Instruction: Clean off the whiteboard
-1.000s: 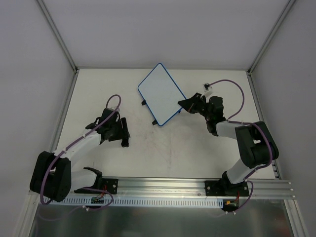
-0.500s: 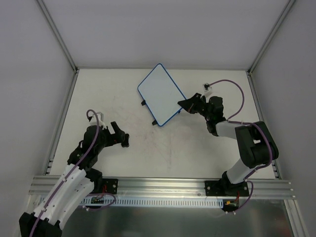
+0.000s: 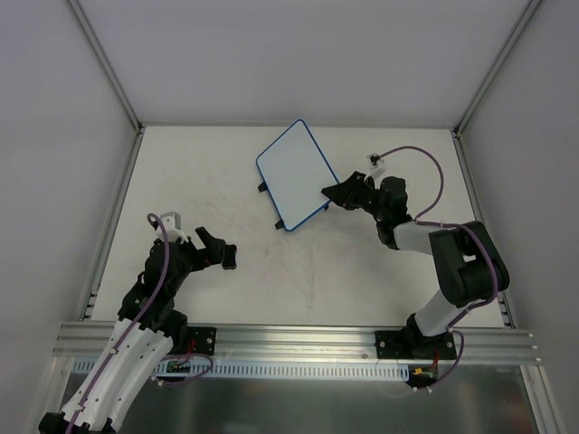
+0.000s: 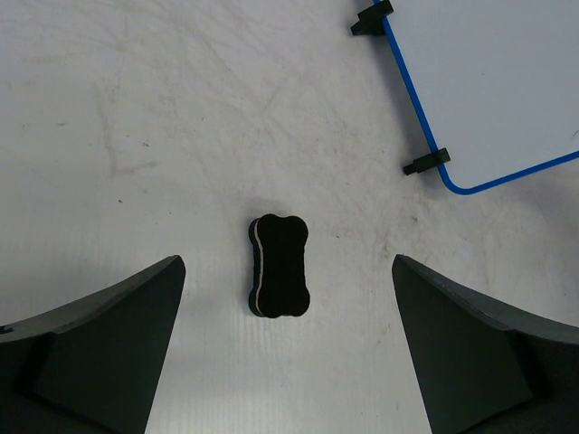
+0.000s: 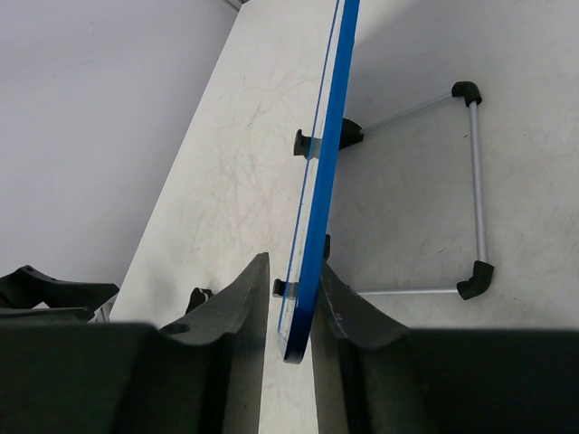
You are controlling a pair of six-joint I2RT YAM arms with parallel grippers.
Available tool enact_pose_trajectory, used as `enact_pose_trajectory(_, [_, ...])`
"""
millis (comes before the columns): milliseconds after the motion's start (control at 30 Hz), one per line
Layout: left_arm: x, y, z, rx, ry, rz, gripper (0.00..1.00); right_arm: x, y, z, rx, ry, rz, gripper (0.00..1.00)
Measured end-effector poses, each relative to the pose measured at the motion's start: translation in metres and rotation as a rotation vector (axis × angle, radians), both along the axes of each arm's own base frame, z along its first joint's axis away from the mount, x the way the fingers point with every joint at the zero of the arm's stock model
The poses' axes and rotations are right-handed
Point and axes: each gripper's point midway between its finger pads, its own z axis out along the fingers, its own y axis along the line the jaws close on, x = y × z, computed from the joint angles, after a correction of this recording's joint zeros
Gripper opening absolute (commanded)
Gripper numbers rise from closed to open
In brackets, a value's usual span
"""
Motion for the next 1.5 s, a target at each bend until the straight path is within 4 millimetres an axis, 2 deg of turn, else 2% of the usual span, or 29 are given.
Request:
enact_pose_trajectory(67, [0.000, -0.001, -0.002, 0.002, 0.011, -0.004, 0.99, -0.002, 0.003, -0.001, 0.000, 0.001, 0.014, 0.33])
enact_pose_trajectory(100, [0.000, -0.001, -0.003, 0.003, 0.015, -0.006, 0.99, -0.003, 0.004, -0.001, 0.000, 0.002, 0.018, 0.44])
enact_pose_trajectory(167, [0.000, -0.001, -0.004, 0.004, 0.019, -0.008, 0.99, -0.004, 0.004, -0.001, 0.000, 0.002, 0.023, 0.54])
enact_pose_trajectory(267, [0.000, -0.002, -0.001, 0.002, 0.012, -0.009, 0.99, -0.005, 0.006, -0.001, 0.002, 0.002, 0.030, 0.76])
enact_pose_trajectory(400, [0.000, -0.001, 0.002, 0.001, 0.006, -0.007, 0.99, -0.005, 0.005, -0.001, 0.001, 0.001, 0.029, 0.96])
enact_pose_trajectory(467, [0.001, 0.000, 0.002, 0.006, 0.001, -0.005, 0.99, -0.004, 0.005, -0.001, -0.001, 0.001, 0.022, 0.99])
enact_pose_trajectory(600, [0.002, 0.002, 0.007, 0.024, -0.018, -0.002, 0.99, -0.006, 0.000, -0.006, -0.009, 0.010, -0.003, 0.99])
enact_pose_trajectory(733, [0.002, 0.006, 0.012, 0.032, -0.043, 0.012, 0.99, -0.015, -0.011, -0.007, -0.029, -0.001, -0.049, 0.99])
enact_pose_trajectory(933, [0.001, 0.005, 0.026, 0.010, -0.115, 0.007, 0.99, -0.026, -0.028, 0.023, -0.066, -0.106, -0.110, 0.99])
enact_pose_trajectory(1067, [0.000, 0.006, 0.031, -0.005, -0.156, 0.010, 0.99, -0.027, -0.049, 0.040, -0.129, -0.139, -0.214, 0.99])
enact_pose_trajectory(1167, [0.000, 0.007, 0.033, -0.008, -0.168, 0.014, 0.99, -0.029, -0.078, 0.043, -0.208, -0.123, -0.351, 0.99])
enact_pose_trajectory(1367, [0.000, 0.007, 0.032, -0.007, -0.166, 0.014, 0.99, -0.047, -0.155, 0.052, -0.334, -0.082, -0.715, 0.99])
enact_pose_trajectory(1433, [0.000, 0.006, 0.031, -0.006, -0.161, 0.013, 0.99, -0.058, -0.176, 0.045, -0.364, -0.066, -0.802, 0.99])
enact_pose_trajectory(1500, [0.001, 0.006, 0.029, -0.003, -0.152, 0.013, 0.99, -0.071, -0.195, 0.026, -0.404, -0.037, -0.879, 0.99])
